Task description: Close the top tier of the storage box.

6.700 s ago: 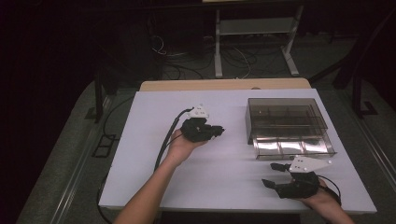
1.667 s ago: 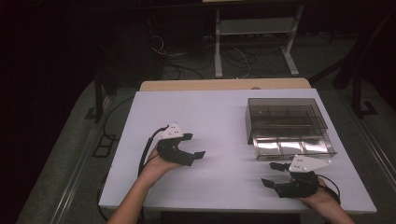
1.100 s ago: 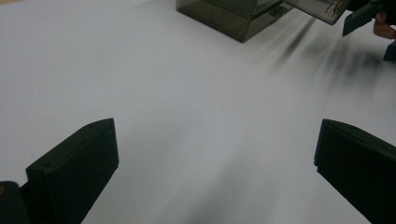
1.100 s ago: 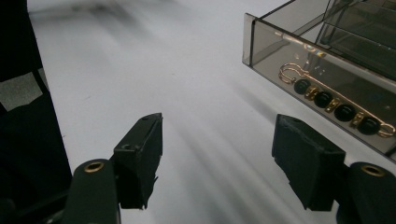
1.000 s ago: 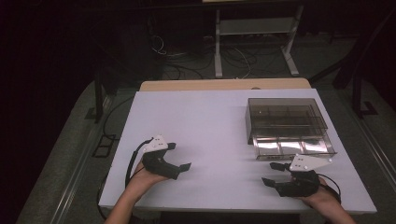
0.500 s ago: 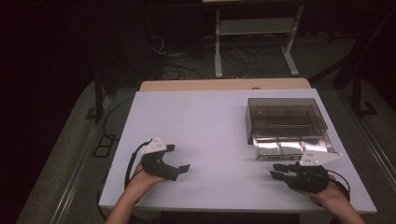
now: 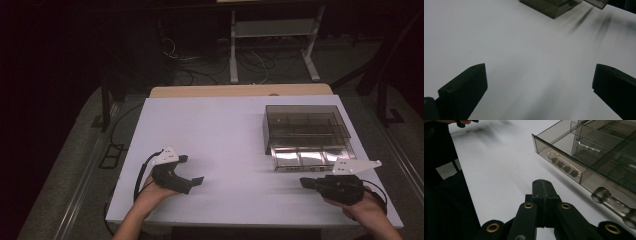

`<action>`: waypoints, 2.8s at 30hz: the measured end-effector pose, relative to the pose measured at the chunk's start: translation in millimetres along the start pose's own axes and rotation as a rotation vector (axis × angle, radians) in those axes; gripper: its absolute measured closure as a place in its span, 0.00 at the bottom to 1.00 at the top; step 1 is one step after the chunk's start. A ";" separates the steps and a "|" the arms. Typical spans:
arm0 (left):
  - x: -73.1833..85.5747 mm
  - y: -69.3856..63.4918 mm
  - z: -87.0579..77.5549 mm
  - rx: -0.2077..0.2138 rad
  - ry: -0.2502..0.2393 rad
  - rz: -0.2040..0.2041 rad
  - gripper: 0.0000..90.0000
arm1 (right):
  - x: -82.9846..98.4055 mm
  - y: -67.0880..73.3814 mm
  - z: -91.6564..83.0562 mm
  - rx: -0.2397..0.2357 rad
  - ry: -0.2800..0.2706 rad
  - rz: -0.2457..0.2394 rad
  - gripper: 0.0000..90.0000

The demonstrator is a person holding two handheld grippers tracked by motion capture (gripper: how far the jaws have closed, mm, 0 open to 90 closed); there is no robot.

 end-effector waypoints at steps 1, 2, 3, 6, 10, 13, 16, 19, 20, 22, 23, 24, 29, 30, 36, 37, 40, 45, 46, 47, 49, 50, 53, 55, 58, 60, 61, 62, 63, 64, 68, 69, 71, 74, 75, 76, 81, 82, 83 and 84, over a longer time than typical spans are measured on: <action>0.1 0.0 0.0 0.001 0.000 0.000 0.00 | 0.1 -0.8 -1.7 0.002 0.000 0.002 0.99; 0.1 0.1 0.0 0.001 -0.001 -0.001 0.00 | 0.2 -1.8 -3.2 0.005 -0.002 -0.001 0.99; 0.2 0.4 -0.1 0.000 0.001 0.000 0.00 | 0.5 -2.7 -4.9 0.008 -0.002 0.001 0.99; 0.4 0.8 -0.3 0.000 0.002 0.000 0.00 | 1.4 -6.1 -9.9 0.022 -0.003 0.012 0.99; 0.3 0.5 -0.4 0.000 0.002 0.000 0.00 | 1.9 -9.6 -15.9 0.037 -0.007 0.018 0.99; 0.5 0.6 -0.1 -0.001 0.003 0.002 0.00 | 2.5 -11.5 -19.5 0.043 -0.007 0.024 0.99; 0.6 0.9 -0.2 -0.002 0.005 0.002 0.00 | 3.1 -14.1 -23.2 0.053 -0.007 0.029 0.99; 0.6 0.9 -0.4 -0.002 0.004 0.002 0.00 | 3.9 -17.1 -27.5 0.066 -0.009 0.033 0.99; 0.6 0.9 -0.3 -0.002 0.005 0.002 0.00 | 4.3 -18.2 -29.3 0.070 -0.010 0.036 0.99; 0.7 1.0 -0.2 -0.002 0.004 0.001 0.00 | 4.9 -20.0 -32.1 0.077 -0.011 0.039 0.99; 0.7 1.1 -0.3 -0.003 0.005 0.001 0.00 | 5.3 -21.1 -33.7 0.082 -0.013 0.043 0.99; 0.6 1.1 -0.3 -0.003 0.004 0.001 0.00 | 5.6 -22.2 -35.4 0.086 -0.013 0.045 0.99; 0.8 1.2 -0.2 -0.003 0.005 0.000 0.00 | 7.6 -27.9 -41.8 0.111 -0.017 0.058 0.99; 0.8 1.2 -0.3 -0.002 0.005 -0.001 0.00 | 8.2 -29.1 -42.4 0.116 -0.016 0.059 0.99; 0.7 1.1 -0.3 -0.003 0.005 0.001 0.00 | 10.7 -35.3 -44.2 0.144 -0.011 0.070 0.99; 0.7 1.1 -0.2 -0.002 0.005 0.001 0.00 | 11.1 -36.2 -44.3 0.149 -0.010 0.072 0.99; 0.7 0.9 0.0 -0.001 0.005 0.001 0.00 | 12.1 -38.9 -44.2 0.158 -0.009 0.078 0.99; 0.7 0.7 0.2 0.000 0.006 0.002 0.00 | 12.9 -42.9 -42.8 0.172 -0.003 0.082 0.99; 0.7 0.7 0.2 0.000 0.006 0.001 0.00 | 13.0 -43.4 -42.1 0.174 0.000 0.081 0.99; 0.7 0.5 0.3 0.000 0.006 0.001 0.00 | 13.1 -43.8 -41.4 0.175 0.003 0.082 0.99; 0.7 0.4 0.4 0.000 0.006 0.001 0.00 | 13.1 -44.5 -39.6 0.176 0.006 0.080 0.99; 0.7 0.4 0.4 0.000 0.006 0.001 0.00 | 13.0 -44.6 -38.9 0.177 0.009 0.082 0.99; 0.7 0.2 0.5 0.001 0.006 0.000 0.00 | 12.6 -45.7 -38.0 0.180 0.007 0.082 0.99; 0.8 0.2 0.6 0.001 0.006 0.000 0.00 | 12.5 -45.9 -37.4 0.180 0.007 0.083 0.99; 0.7 0.2 0.3 0.001 0.007 0.002 0.00 | 12.2 -45.8 -36.5 0.180 0.009 0.081 0.99; 0.6 0.3 0.1 0.000 0.007 0.002 0.00 | 11.9 -46.0 -35.9 0.180 0.009 0.080 0.99; 0.6 0.3 0.1 0.000 0.006 0.002 0.00 | 11.7 -46.0 -35.6 0.180 0.010 0.081 0.99; 0.6 0.2 0.0 0.000 0.006 0.002 0.00 | 11.5 -46.0 -35.2 0.180 0.011 0.081 0.99; 0.6 0.2 0.0 0.000 0.006 0.002 0.00 | 11.3 -46.0 -34.9 0.180 0.011 0.081 0.99; 0.6 0.1 -0.1 0.001 0.006 0.002 0.00 | 11.0 -46.0 -34.7 0.180 0.011 0.080 0.99; 0.6 0.0 -0.1 0.000 0.007 0.003 0.00 | 9.9 -45.9 -33.8 0.180 0.010 0.077 0.99; 0.6 0.0 -0.2 0.000 0.007 0.003 0.00 | 9.7 -45.9 -33.7 0.180 0.011 0.077 0.99; 0.5 0.2 -0.2 0.000 0.006 0.003 0.00 | 9.3 -45.9 -33.5 0.181 0.011 0.076 0.99; 0.6 0.3 -0.2 0.000 0.006 0.003 0.00 | 8.8 -46.0 -33.3 0.183 0.010 0.075 0.99; 0.5 0.3 -0.2 0.000 0.006 0.003 0.00 | 8.5 -45.9 -33.3 0.184 0.008 0.075 0.99; 0.5 0.3 -0.3 0.000 0.006 0.002 0.00 | 8.2 -45.8 -33.2 0.184 0.007 0.075 0.99; 0.6 0.4 -0.4 0.000 0.006 0.002 0.00 | 6.6 -46.3 -32.5 0.188 0.003 0.074 0.99; 0.6 0.5 -0.5 0.000 0.007 0.002 0.00 | 6.3 -46.7 -32.4 0.190 0.001 0.073 0.99; 0.6 0.5 -0.4 0.000 0.007 0.002 0.00 | 5.9 -46.8 -32.3 0.190 0.002 0.073 0.99; 0.6 0.5 -0.4 0.000 0.006 0.001 0.00 | 5.5 -46.9 -32.2 0.193 0.002 0.073 0.99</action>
Point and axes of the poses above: each handheld gripper's, and its own axes: z roughly forward along the jaws, x roughly out of its underside, y roughly to its left, the point moved 3 cm from there along z, roughly forward along the jaws, and after that the axes turned 1 degree about y, right-handed, at the moved point
